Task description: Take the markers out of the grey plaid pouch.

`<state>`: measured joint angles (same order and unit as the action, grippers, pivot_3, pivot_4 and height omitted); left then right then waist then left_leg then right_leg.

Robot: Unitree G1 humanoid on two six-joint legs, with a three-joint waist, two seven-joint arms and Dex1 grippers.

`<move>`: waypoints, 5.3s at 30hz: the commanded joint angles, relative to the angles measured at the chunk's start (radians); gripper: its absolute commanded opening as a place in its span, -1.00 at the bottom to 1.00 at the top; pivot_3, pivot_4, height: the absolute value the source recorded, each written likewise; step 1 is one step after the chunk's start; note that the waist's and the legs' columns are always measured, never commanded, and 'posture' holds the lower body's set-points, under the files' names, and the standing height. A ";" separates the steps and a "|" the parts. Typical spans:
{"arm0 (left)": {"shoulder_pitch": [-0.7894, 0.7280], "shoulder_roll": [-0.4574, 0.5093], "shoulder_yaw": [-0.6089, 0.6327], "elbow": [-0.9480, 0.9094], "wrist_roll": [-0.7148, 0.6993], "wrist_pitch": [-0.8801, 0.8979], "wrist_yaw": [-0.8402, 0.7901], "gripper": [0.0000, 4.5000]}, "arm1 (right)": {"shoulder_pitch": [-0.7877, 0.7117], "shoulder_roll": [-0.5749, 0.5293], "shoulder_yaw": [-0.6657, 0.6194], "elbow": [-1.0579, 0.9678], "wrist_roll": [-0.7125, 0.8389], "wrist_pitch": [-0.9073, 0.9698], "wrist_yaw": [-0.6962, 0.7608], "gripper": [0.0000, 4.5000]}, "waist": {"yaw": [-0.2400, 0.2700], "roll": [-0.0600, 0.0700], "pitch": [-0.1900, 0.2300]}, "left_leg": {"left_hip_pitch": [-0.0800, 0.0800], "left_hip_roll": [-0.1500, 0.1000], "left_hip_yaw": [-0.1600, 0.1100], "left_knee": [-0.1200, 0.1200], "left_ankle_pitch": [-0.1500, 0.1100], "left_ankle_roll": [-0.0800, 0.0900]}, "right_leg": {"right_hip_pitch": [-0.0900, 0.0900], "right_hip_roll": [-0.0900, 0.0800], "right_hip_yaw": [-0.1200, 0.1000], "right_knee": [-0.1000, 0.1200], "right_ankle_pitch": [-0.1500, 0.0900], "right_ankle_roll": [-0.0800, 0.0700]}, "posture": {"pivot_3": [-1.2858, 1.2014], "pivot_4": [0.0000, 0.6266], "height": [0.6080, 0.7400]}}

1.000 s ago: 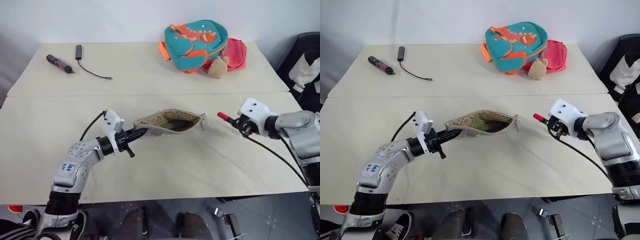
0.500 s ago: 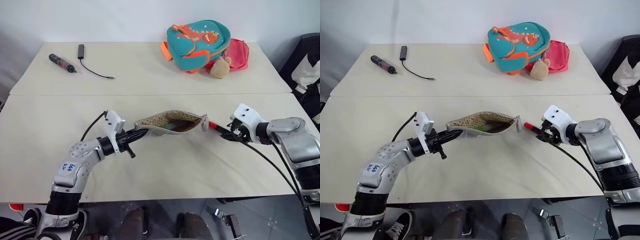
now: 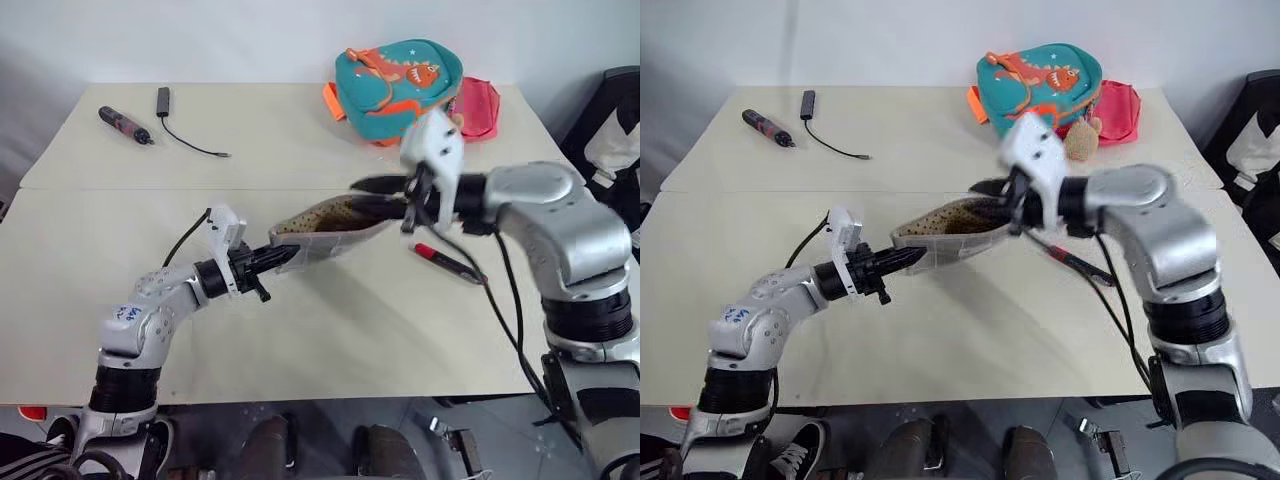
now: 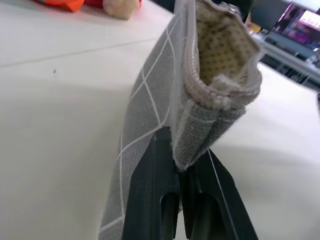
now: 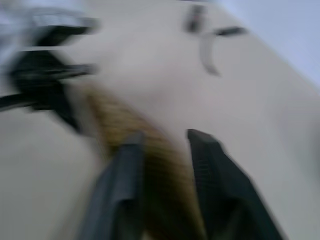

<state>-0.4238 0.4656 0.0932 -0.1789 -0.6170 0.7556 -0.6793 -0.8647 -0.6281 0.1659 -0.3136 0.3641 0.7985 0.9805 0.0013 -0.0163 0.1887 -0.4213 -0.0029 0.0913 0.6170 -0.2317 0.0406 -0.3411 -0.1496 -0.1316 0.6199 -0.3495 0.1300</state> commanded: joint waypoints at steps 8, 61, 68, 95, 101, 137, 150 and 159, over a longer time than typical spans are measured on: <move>0.029 0.010 -0.028 -0.101 -0.081 0.071 -0.063 -1.00 | 0.001 -0.077 0.178 0.108 -0.245 -0.245 0.027 -0.98 | -0.005 0.000 0.000 | 0.000 0.000 0.002 0.000 0.001 0.000 | -0.001 0.001 -0.001 0.001 0.000 0.000 | 0.03 -0.52 1.00; 0.075 -0.020 -0.053 -0.026 -0.066 0.027 -0.063 -1.00 | -0.011 0.020 0.487 0.388 -0.653 -0.342 0.272 0.08 | -0.007 -0.001 -0.001 | 0.002 0.002 0.001 0.003 0.001 -0.001 | 0.000 0.002 0.000 0.002 0.000 -0.001 | 0.03 -0.52 1.00; 0.079 -0.023 -0.056 -0.036 -0.069 0.029 -0.054 -1.00 | -0.013 0.037 0.472 0.425 -0.685 -0.390 0.245 -0.52 | -0.009 -0.002 -0.001 | 0.005 0.002 0.002 0.003 0.000 -0.002 | 0.002 0.002 0.000 0.002 0.000 -0.001 | 0.03 -0.52 1.00; 0.065 -0.022 -0.056 -0.022 -0.036 -0.012 -0.036 -1.00 | 0.013 0.010 0.072 0.125 -0.305 -0.142 0.310 -0.53 | -0.002 -0.002 -0.001 | 0.001 0.001 0.000 0.002 0.000 -0.002 | 0.000 0.001 0.002 0.001 0.000 -0.001 | 0.03 -0.52 1.00; 0.045 -0.023 -0.057 -0.004 -0.020 -0.036 -0.032 -1.00 | -0.019 0.088 -0.063 0.044 -0.082 0.015 0.254 -0.53 | -0.003 -0.002 -0.001 | 0.001 0.002 0.000 0.002 0.000 -0.002 | 0.000 0.001 0.002 0.001 0.000 -0.001 | 0.03 -0.52 1.00; 0.108 0.070 0.044 -0.067 -0.071 -0.015 -0.087 -1.00 | 0.039 -0.144 0.078 0.858 -0.563 -0.606 -0.055 0.23 | -0.009 0.001 0.000 | 0.002 0.001 0.002 -0.001 0.002 0.000 | 0.000 0.001 0.001 0.000 0.000 0.000 | 0.03 -0.52 1.00; 0.009 0.106 0.056 0.076 0.247 -0.428 0.024 -1.00 | -0.025 -0.039 -0.155 0.707 -0.341 -0.654 -0.156 0.97 | -0.005 0.001 0.001 | 0.001 0.001 0.003 -0.001 0.003 -0.001 | -0.001 0.001 -0.001 0.000 0.000 0.000 | 0.03 -0.52 1.00; -0.009 0.277 -0.001 0.326 0.652 -0.868 0.163 -1.00 | 0.277 0.134 -0.182 0.210 -0.032 -0.306 -0.138 0.97 | 0.001 0.001 0.001 | 0.001 -0.002 0.002 -0.004 0.001 0.001 | -0.001 0.000 -0.002 0.000 0.001 -0.001 | 0.03 -0.52 1.00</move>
<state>-0.4438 0.7482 0.0988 0.1342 -0.0054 -0.0534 -0.5469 -0.5856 -0.5007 -0.0055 -0.0163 0.2986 0.4691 0.8596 0.0027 -0.0151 0.1895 -0.4208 -0.0048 0.0934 0.6132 -0.2307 0.0421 -0.3428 -0.1502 -0.1328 0.6199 -0.3488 0.1297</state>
